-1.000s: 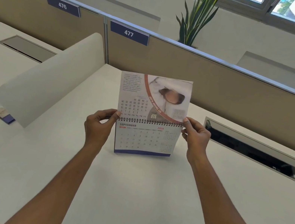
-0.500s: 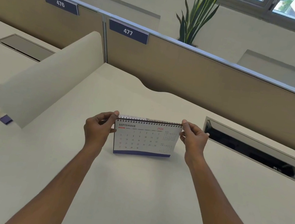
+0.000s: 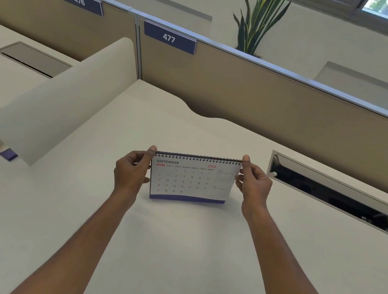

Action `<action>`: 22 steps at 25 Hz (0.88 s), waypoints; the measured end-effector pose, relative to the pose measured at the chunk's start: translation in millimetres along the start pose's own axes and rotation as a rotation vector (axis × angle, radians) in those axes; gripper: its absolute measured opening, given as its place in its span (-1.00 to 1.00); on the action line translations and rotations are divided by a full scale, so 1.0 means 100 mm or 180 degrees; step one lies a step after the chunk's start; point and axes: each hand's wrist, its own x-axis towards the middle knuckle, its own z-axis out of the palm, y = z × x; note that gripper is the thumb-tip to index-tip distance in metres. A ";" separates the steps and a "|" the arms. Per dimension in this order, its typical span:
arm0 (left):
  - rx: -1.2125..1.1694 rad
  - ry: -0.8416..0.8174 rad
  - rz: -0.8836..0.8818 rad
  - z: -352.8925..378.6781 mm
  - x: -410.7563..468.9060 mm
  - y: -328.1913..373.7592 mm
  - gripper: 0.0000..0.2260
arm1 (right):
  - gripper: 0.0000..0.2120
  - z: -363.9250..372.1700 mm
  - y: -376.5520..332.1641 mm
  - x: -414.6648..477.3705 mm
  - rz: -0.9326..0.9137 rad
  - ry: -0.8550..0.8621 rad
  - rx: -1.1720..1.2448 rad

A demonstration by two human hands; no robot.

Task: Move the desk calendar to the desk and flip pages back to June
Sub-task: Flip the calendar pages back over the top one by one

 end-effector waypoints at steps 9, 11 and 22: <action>-0.0207 0.0343 -0.0159 -0.08 -0.25 -0.59 -0.92 | -0.85 -0.19 0.50 -0.10 0.0146 0.0192 -0.0441; 0.0020 0.0279 -0.0180 -0.11 -0.32 -0.71 -0.88 | -0.79 -0.23 0.59 -0.14 0.0146 0.0156 -0.0670; 0.0561 0.0173 -0.0128 -0.15 -0.53 -0.77 -0.87 | -0.81 -0.31 0.75 -0.31 0.0091 0.0114 -0.0615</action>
